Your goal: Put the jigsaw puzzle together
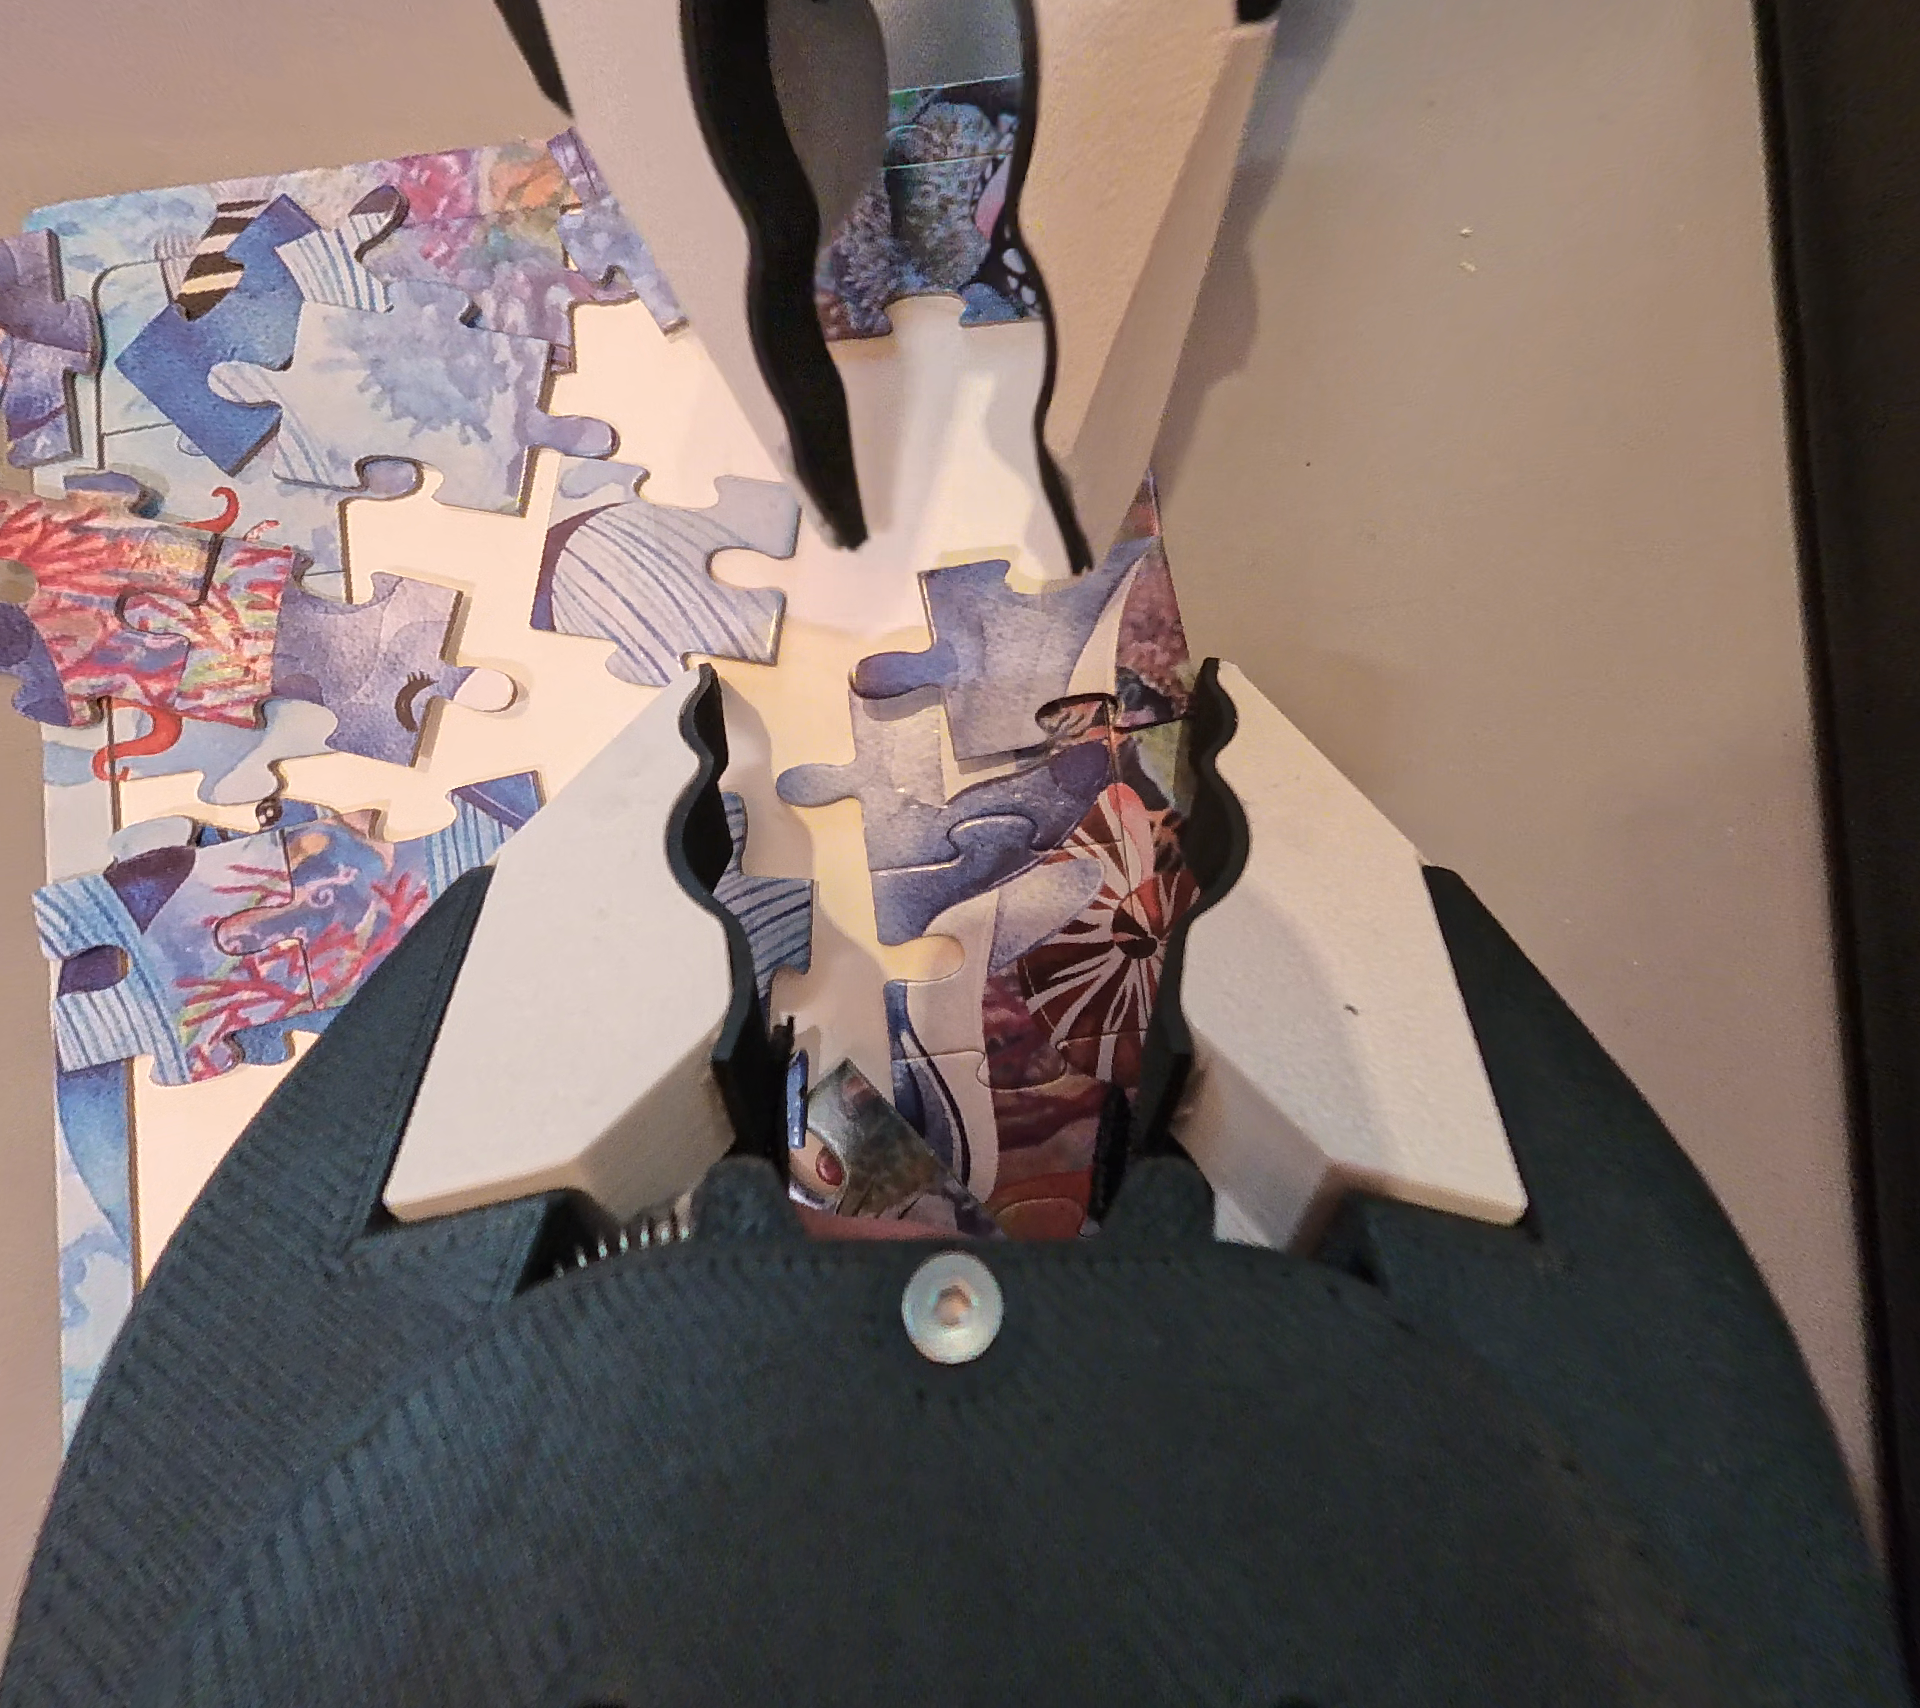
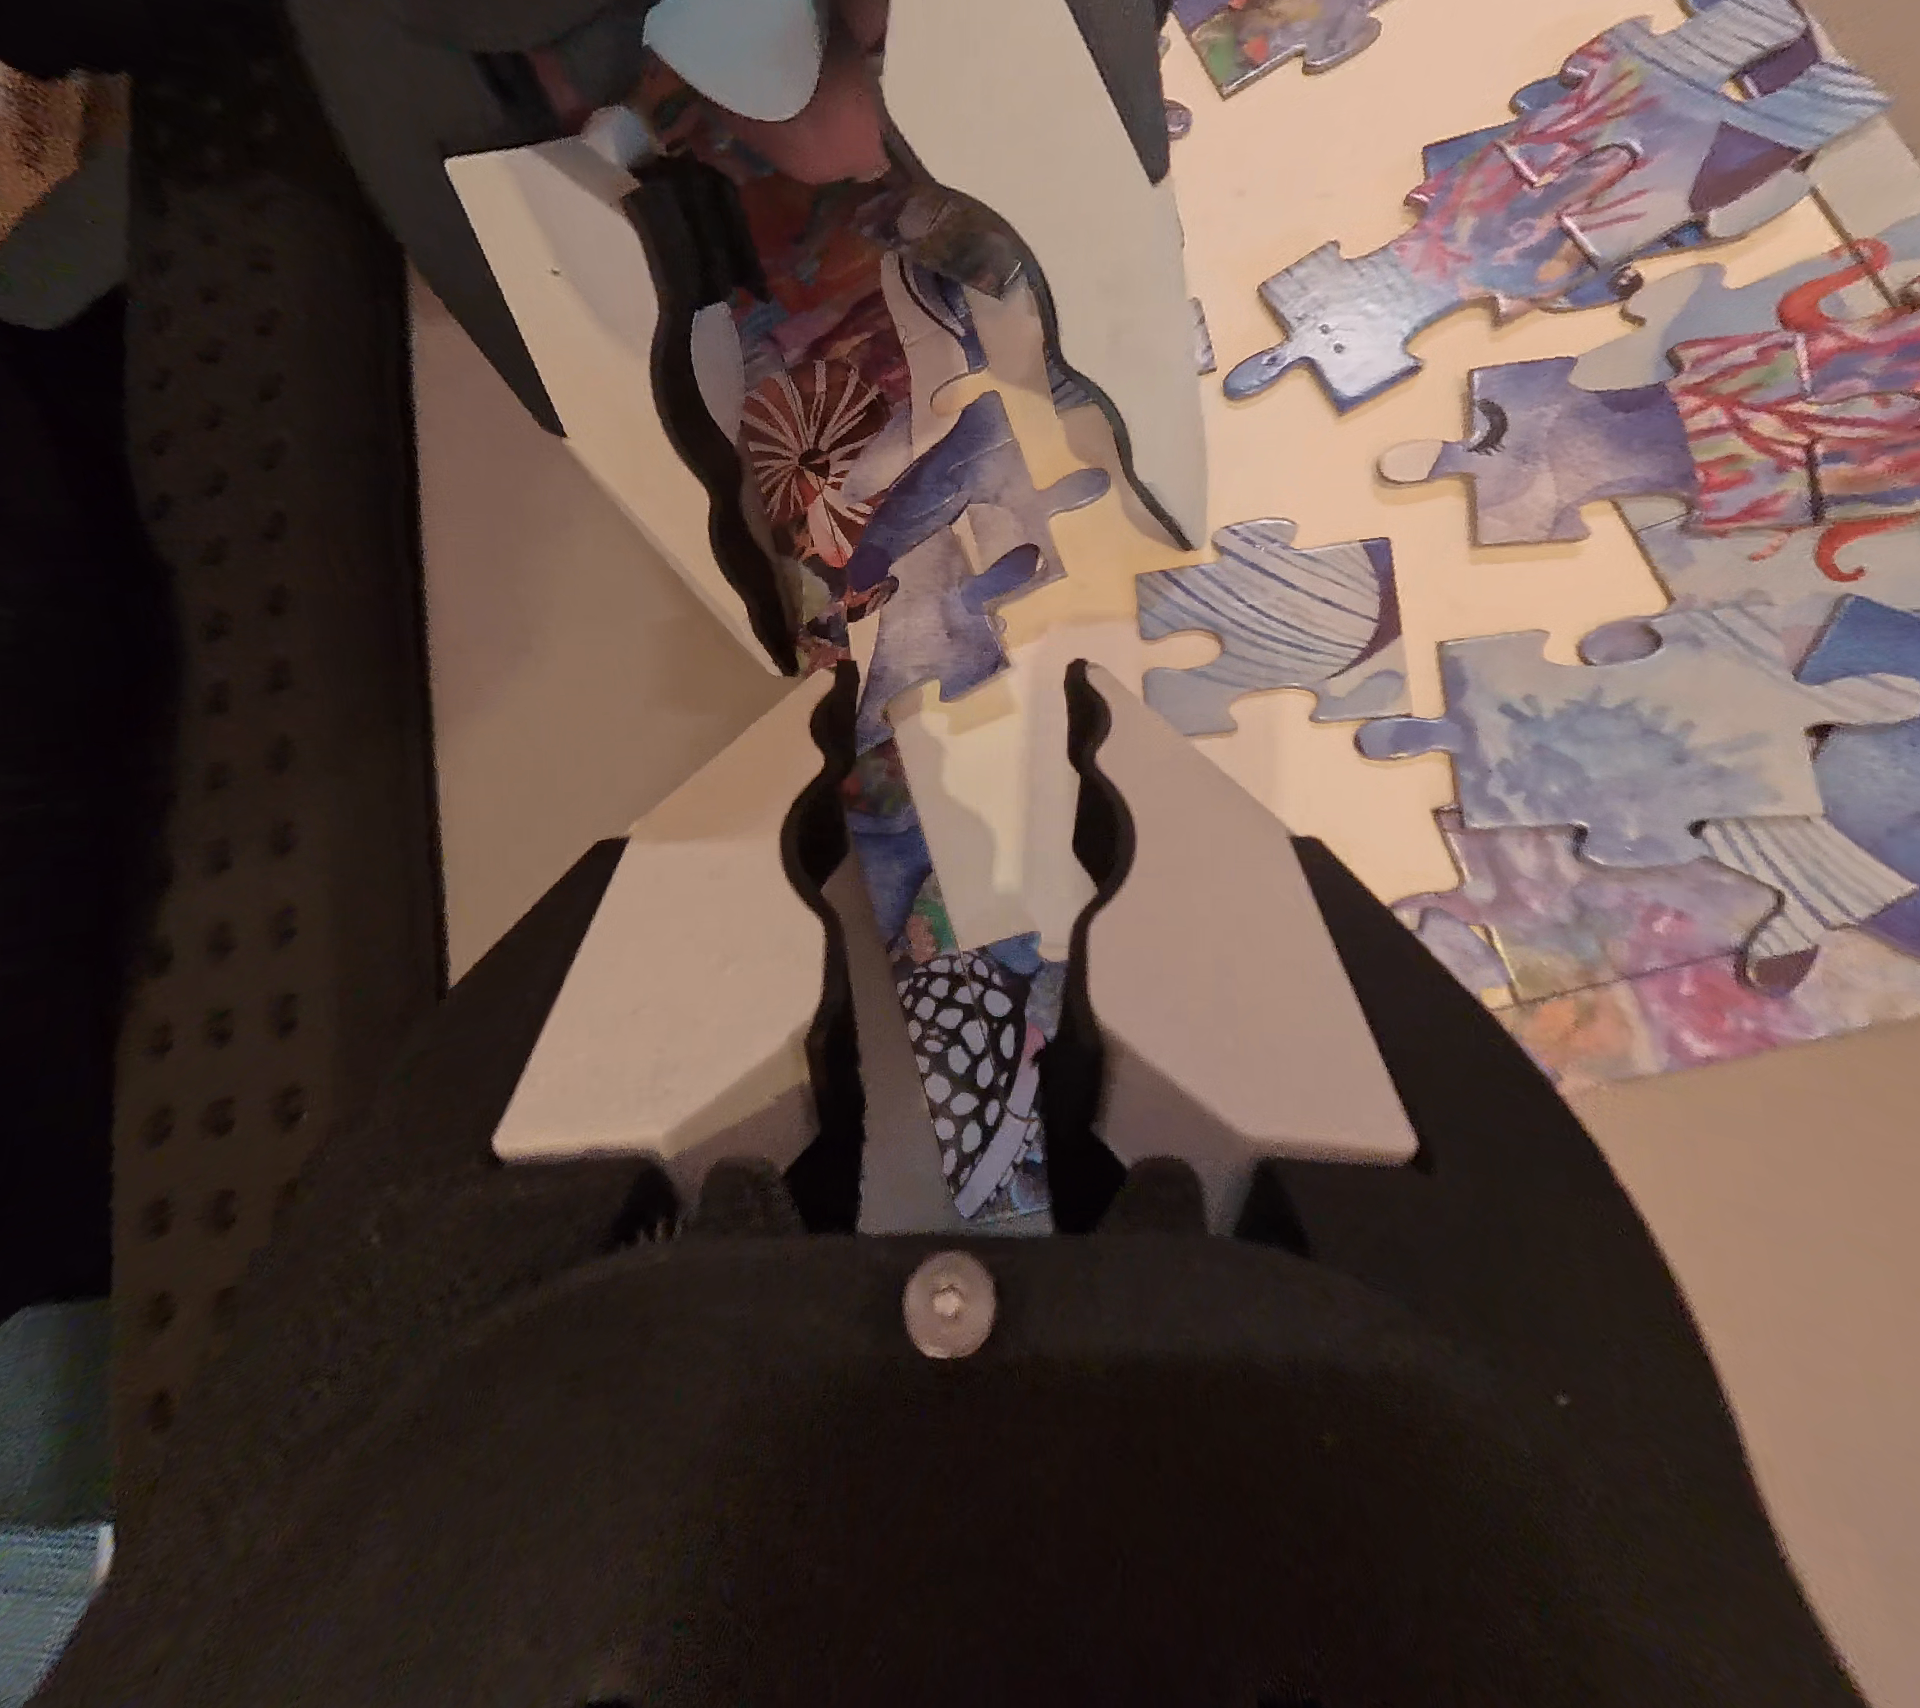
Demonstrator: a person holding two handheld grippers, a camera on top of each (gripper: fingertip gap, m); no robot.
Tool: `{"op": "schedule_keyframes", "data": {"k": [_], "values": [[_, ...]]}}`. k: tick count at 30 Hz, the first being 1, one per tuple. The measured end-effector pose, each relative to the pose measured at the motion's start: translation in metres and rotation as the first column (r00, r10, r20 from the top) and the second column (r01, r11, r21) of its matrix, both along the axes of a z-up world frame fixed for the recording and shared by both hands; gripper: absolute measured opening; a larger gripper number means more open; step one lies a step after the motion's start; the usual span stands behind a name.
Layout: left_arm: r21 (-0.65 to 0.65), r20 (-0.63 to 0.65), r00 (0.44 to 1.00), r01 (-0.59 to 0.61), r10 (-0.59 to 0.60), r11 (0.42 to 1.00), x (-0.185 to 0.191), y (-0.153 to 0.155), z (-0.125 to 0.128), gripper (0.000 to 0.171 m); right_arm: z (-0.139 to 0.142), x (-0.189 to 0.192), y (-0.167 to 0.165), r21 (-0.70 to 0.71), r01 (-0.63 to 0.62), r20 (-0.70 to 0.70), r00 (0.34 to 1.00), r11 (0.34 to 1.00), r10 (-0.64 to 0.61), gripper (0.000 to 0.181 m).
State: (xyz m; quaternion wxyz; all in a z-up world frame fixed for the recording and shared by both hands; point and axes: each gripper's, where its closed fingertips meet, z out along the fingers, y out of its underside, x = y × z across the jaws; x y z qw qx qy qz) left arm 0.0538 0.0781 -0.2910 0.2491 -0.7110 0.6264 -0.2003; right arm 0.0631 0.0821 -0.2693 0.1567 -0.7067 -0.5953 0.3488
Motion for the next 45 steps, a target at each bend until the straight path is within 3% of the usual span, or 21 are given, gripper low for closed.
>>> {"op": "schedule_keyframes", "data": {"k": [7, 13, 22, 29, 41, 45], "values": [[-0.001, -0.005, 1.0, 0.009, -0.009, 1.0, 0.0, -0.002, 0.0, 0.091, -0.012, -0.009, -0.002, -0.095, 0.022, -0.002, 1.0, 0.995, -0.022, 0.013], [0.007, -0.006, 1.0, 0.006, -0.006, 1.0, 0.0, -0.002, 0.0, 0.09, 0.002, -0.012, -0.001, -0.193, 0.038, -0.093, 0.994, 0.981, -0.057, 0.001], [0.035, -0.005, 1.0, -0.011, 0.011, 0.999, 0.0, 0.003, 0.003, 0.087, 0.007, -0.006, 0.011, -0.229, 0.083, -0.117, 0.987, 0.97, -0.112, 0.0], [0.03, 0.004, 1.0, -0.018, 0.018, 0.999, -0.006, 0.003, 0.009, 0.081, -0.004, 0.003, 0.019, -0.198, 0.121, -0.056, 0.989, 0.973, -0.134, 0.001], [0.024, -0.007, 0.996, 0.087, -0.086, 0.996, -0.002, -0.018, 0.008, 0.07, -0.013, 0.006, 0.025, -0.142, 0.132, -0.005, 0.991, 0.981, -0.134, 0.002], [0.029, -0.03, 0.996, 0.084, -0.083, 0.996, -0.004, -0.017, 0.004, 0.07, -0.009, 0.008, 0.027, -0.115, 0.149, 0.009, 0.989, 0.982, -0.149, 0.018]]}}
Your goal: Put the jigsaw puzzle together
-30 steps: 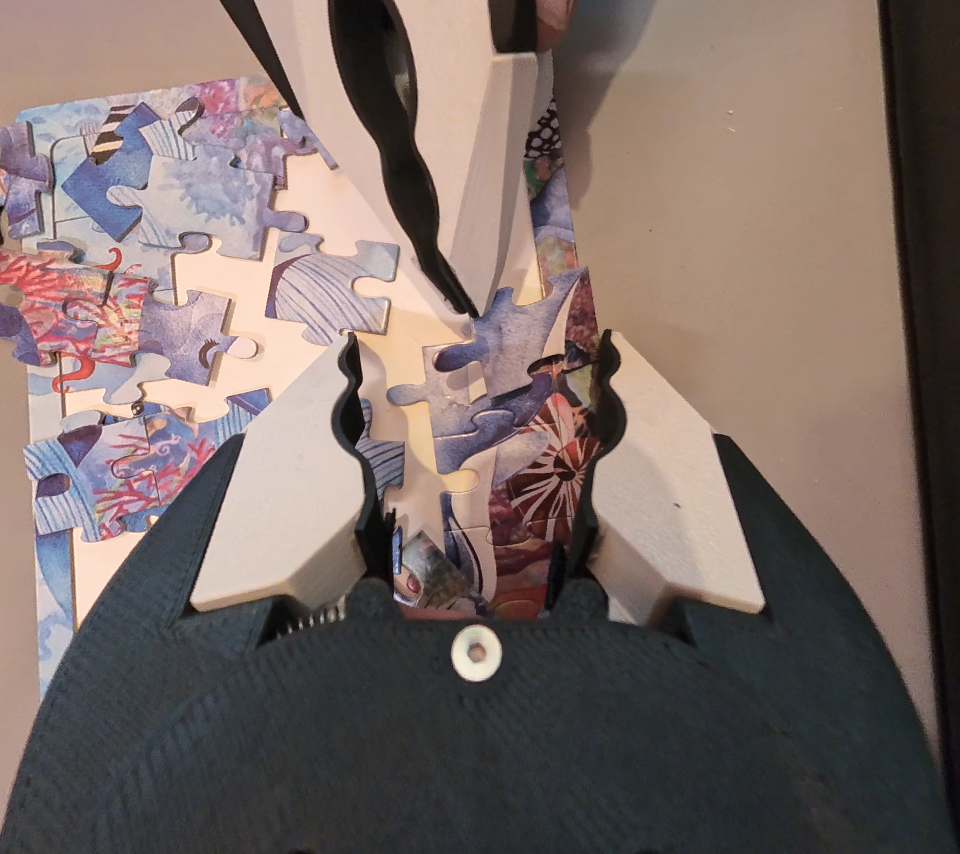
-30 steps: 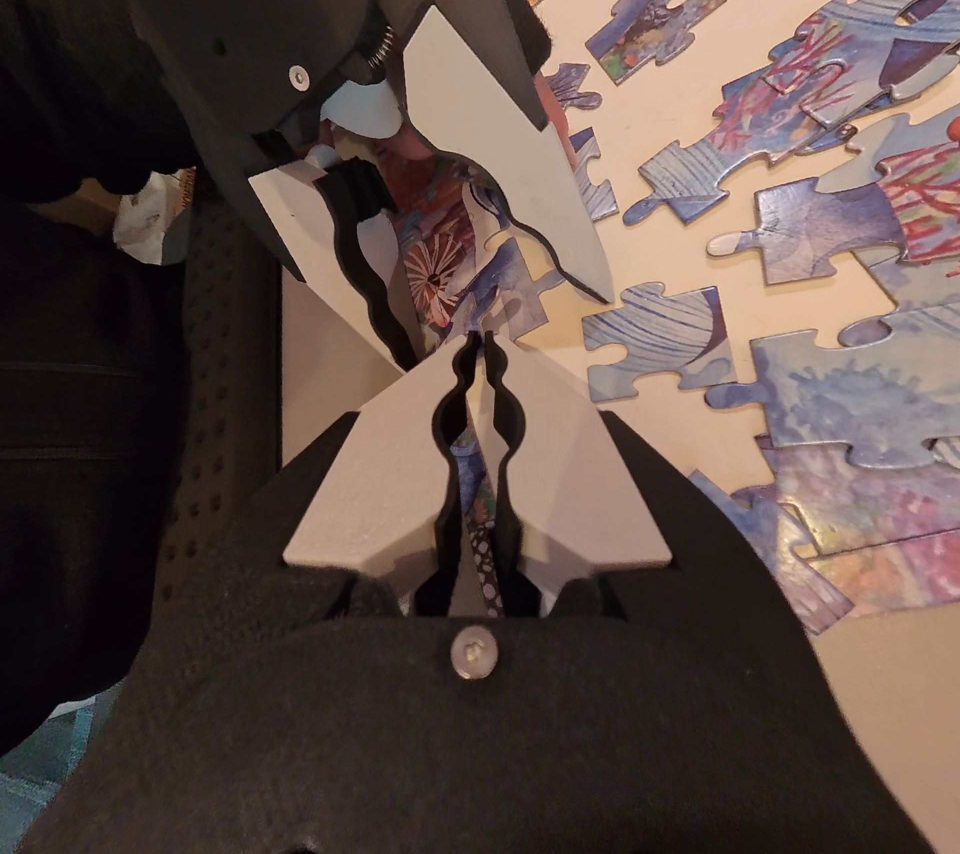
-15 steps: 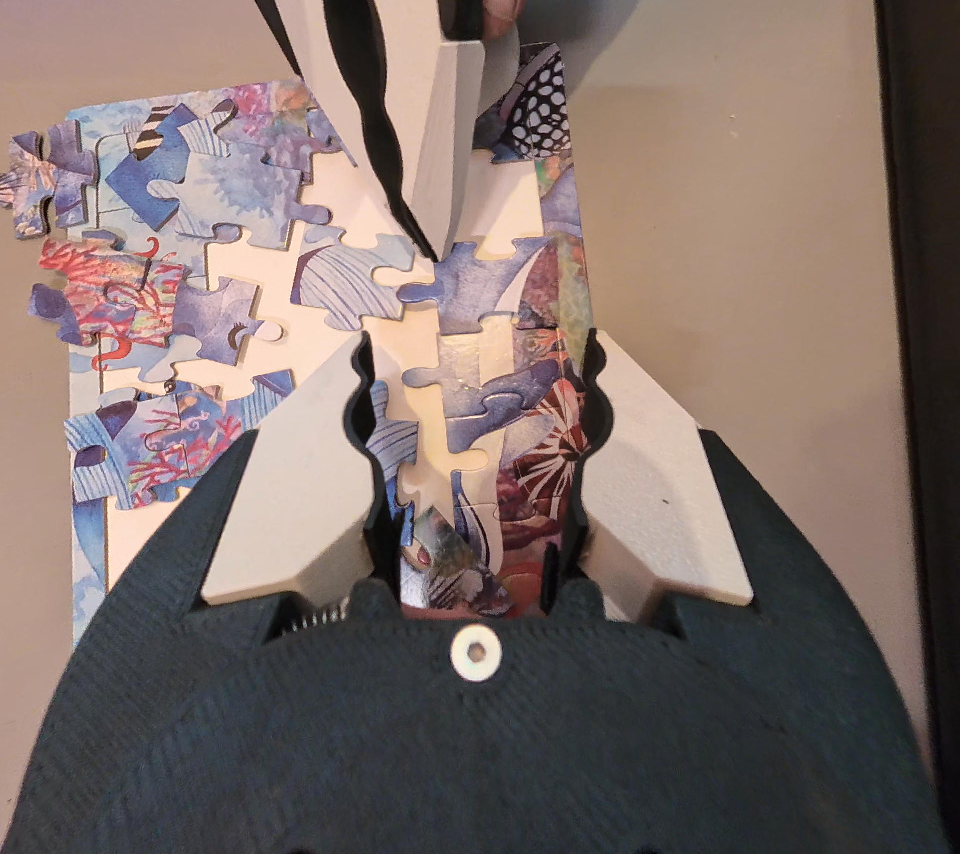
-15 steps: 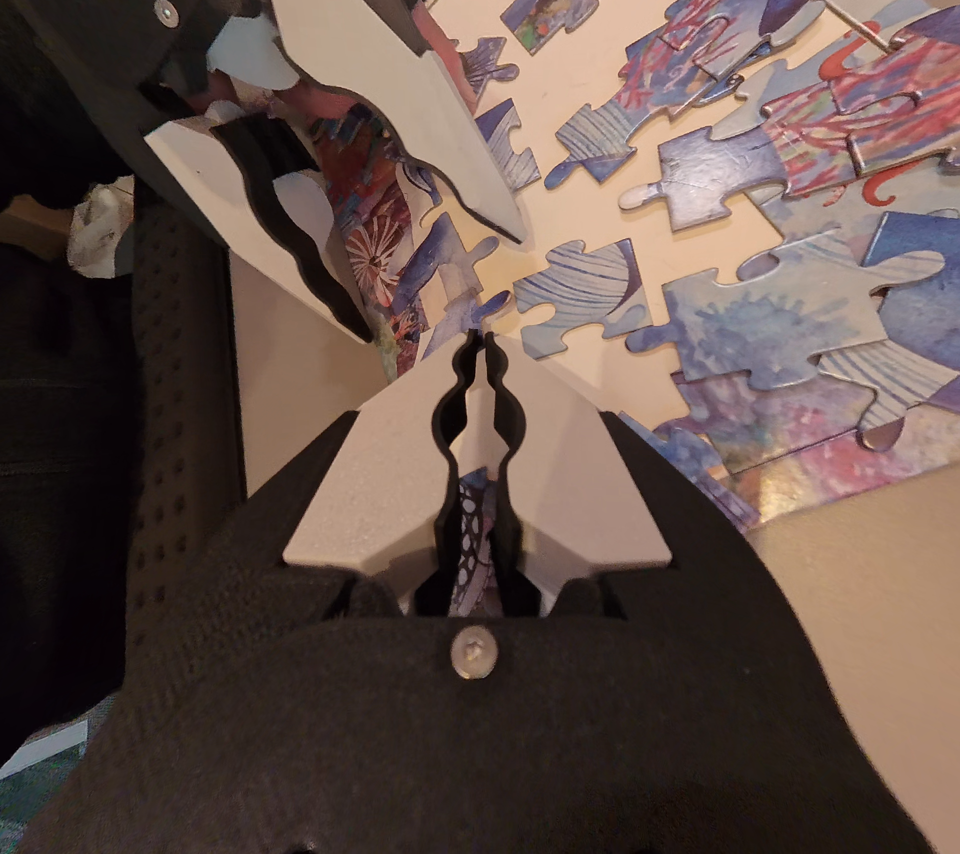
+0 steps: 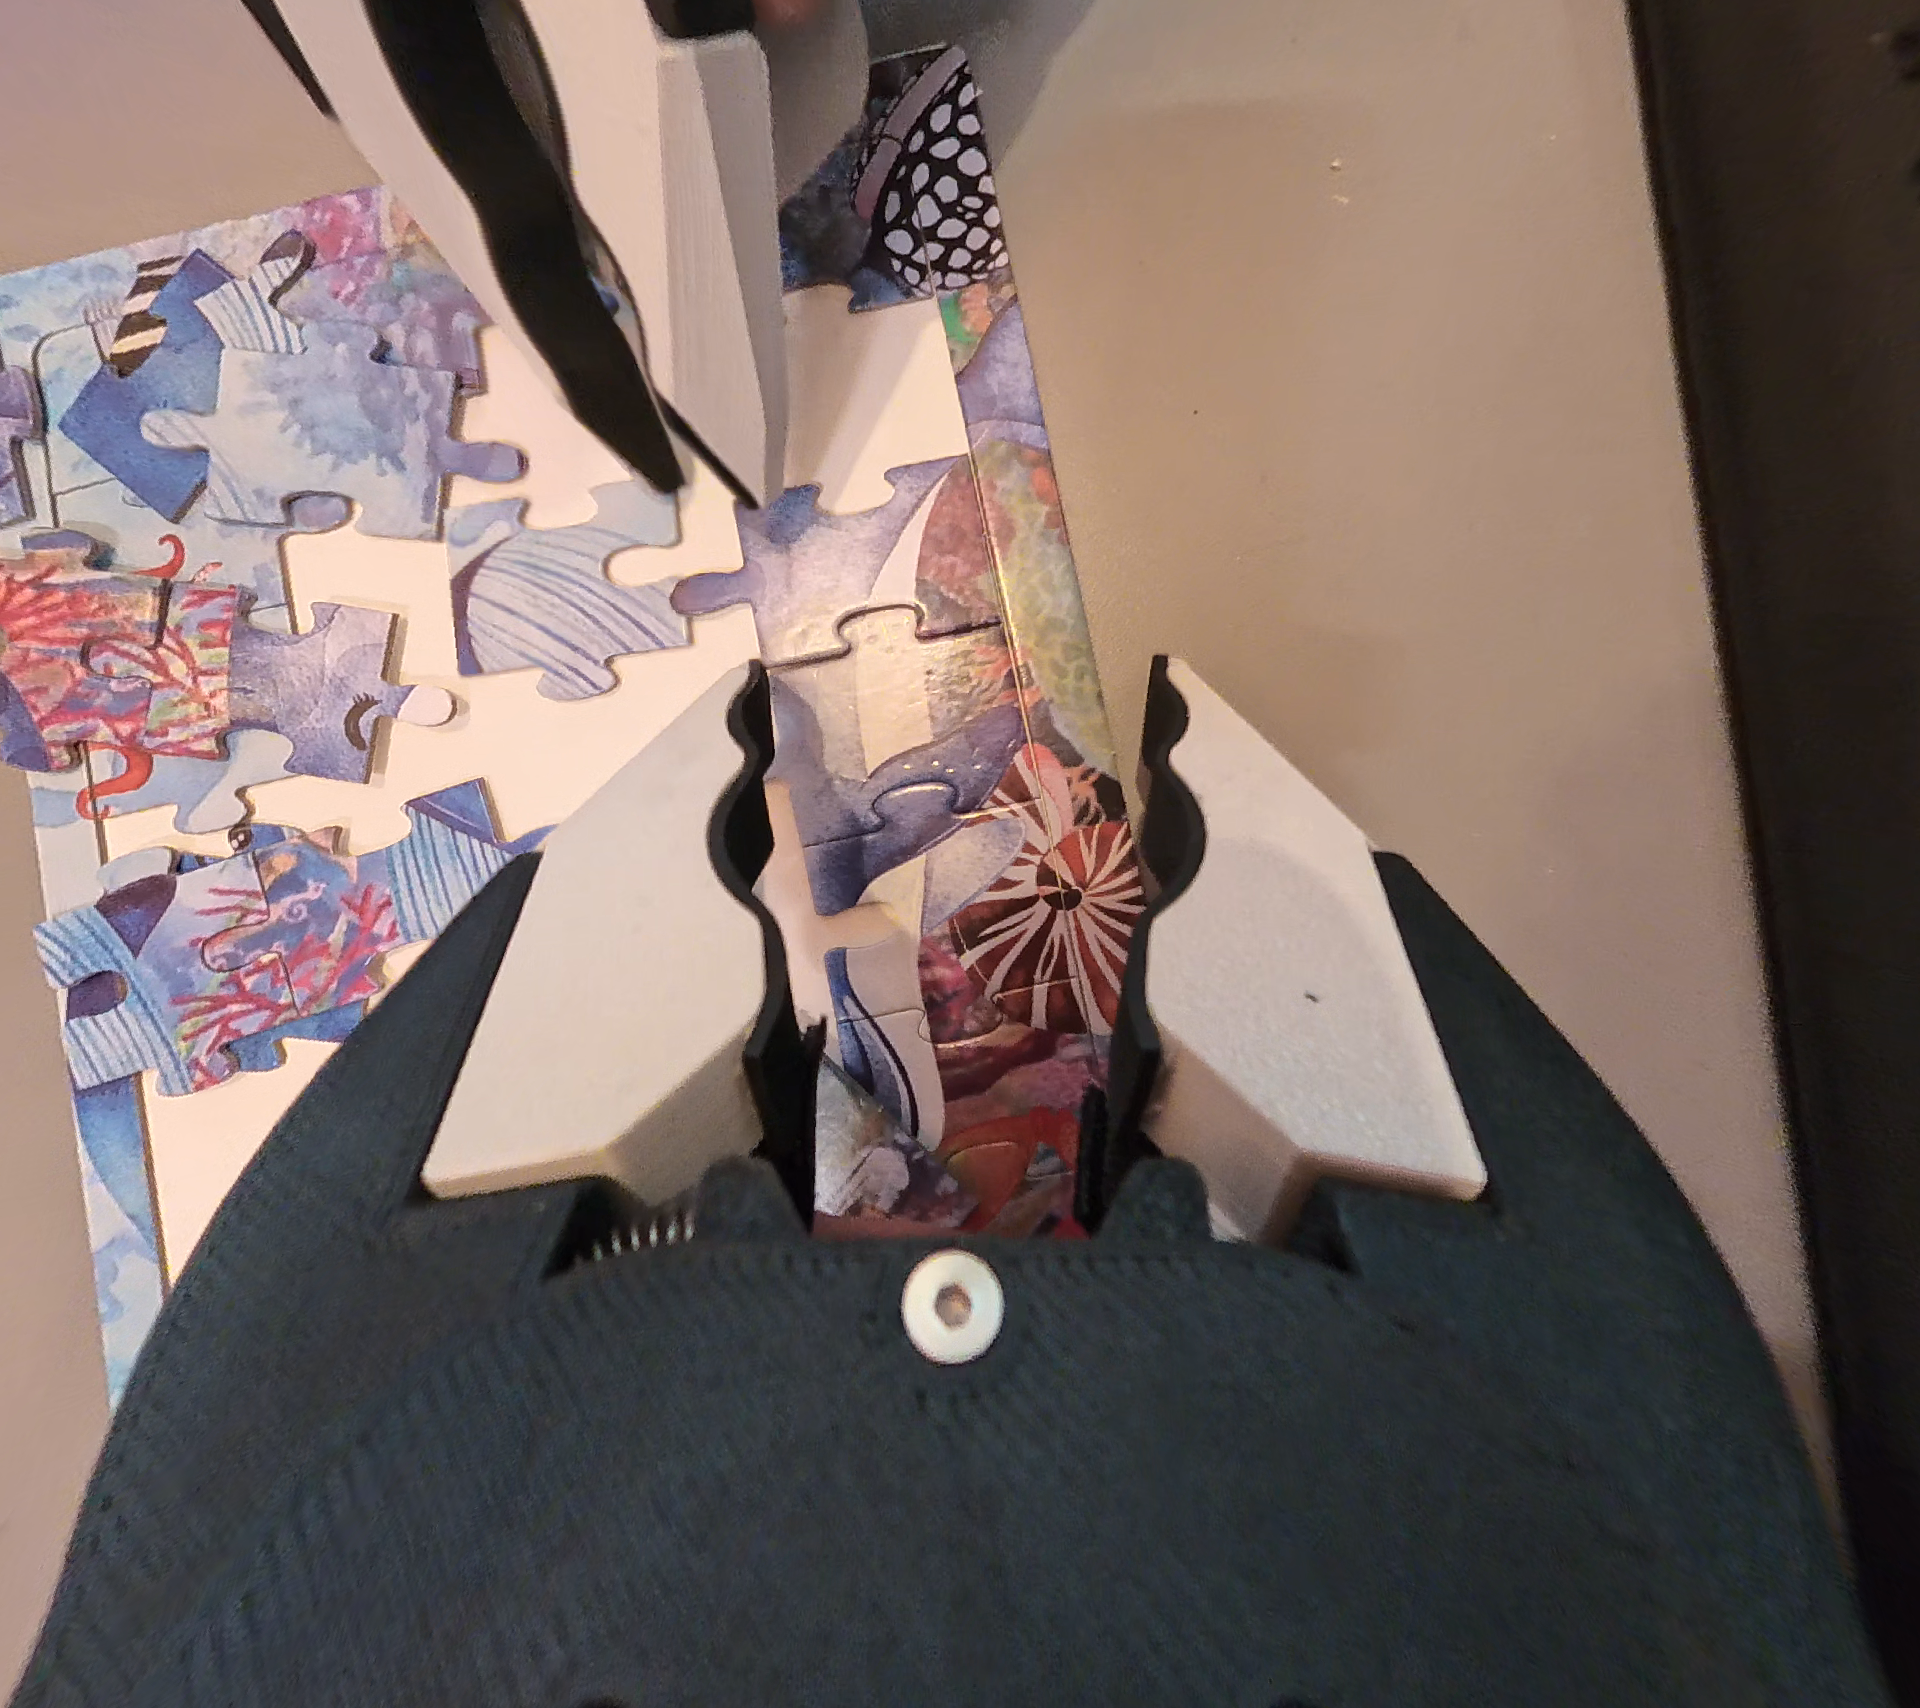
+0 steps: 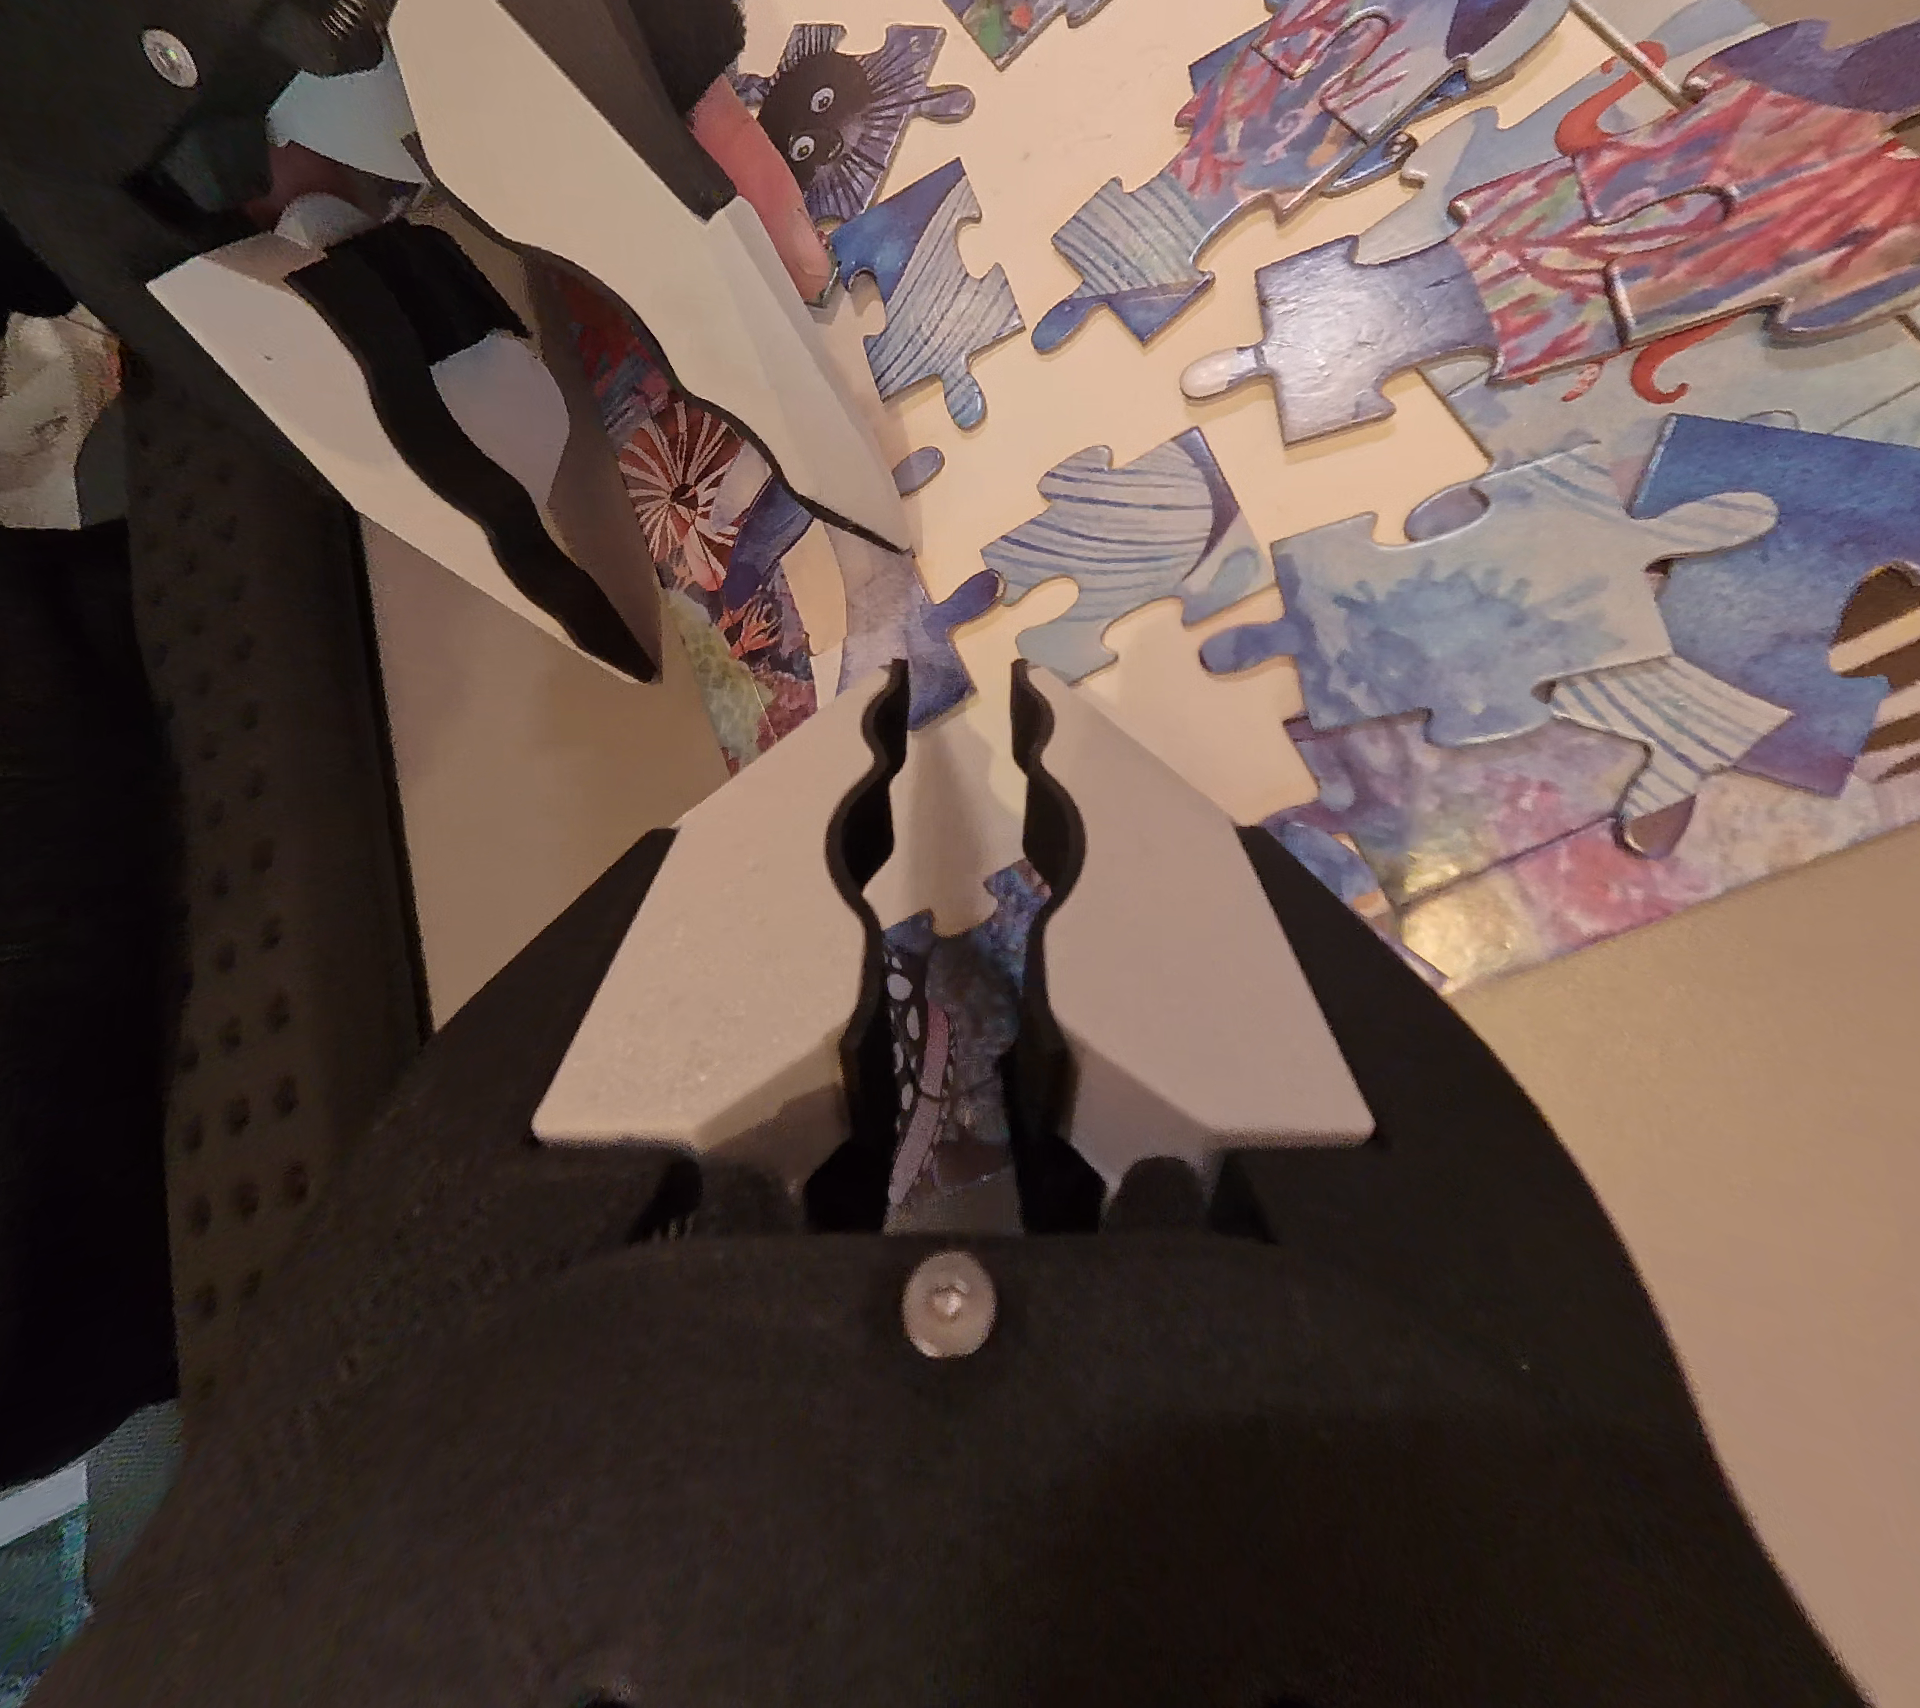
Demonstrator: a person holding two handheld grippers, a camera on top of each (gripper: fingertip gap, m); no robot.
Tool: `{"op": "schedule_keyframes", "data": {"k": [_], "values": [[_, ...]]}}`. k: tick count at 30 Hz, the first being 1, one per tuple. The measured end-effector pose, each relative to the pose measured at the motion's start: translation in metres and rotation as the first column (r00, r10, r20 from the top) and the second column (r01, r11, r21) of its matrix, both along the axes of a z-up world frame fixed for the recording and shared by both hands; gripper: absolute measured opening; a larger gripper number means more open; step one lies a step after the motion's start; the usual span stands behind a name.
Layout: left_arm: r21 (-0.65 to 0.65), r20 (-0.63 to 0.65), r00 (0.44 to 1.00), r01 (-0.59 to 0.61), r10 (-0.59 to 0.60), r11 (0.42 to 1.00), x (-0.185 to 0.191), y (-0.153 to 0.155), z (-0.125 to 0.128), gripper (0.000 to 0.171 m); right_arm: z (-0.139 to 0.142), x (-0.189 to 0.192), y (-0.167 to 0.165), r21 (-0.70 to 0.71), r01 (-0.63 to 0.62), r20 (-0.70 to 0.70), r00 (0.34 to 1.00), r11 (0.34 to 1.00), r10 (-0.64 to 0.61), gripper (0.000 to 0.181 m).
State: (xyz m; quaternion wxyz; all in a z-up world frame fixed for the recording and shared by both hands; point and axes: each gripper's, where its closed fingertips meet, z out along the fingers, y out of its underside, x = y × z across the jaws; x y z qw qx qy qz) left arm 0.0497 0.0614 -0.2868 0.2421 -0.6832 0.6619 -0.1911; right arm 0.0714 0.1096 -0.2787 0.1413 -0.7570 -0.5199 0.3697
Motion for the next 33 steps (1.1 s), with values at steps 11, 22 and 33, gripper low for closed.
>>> {"op": "schedule_keyframes", "data": {"k": [11, 22, 33], "values": [[-0.037, -0.01, 1.0, -0.014, 0.014, 0.999, 0.0, -0.007, -0.002, 0.07, -0.005, -0.014, -0.017, 0.131, -0.112, 0.045, 0.993, 0.985, 0.107, 0.0], [-0.06, -0.01, 0.999, -0.04, 0.04, 0.997, -0.001, -0.014, -0.001, 0.07, -0.005, -0.014, -0.013, 0.21, -0.122, 0.099, 0.99, 0.97, 0.103, 0.0], [-0.049, -0.031, 0.998, -0.055, 0.053, 0.997, -0.003, -0.014, -0.001, 0.066, -0.007, -0.01, 0.042, 0.426, 0.006, 0.114, 0.992, 0.905, -0.06, 0.0]]}}
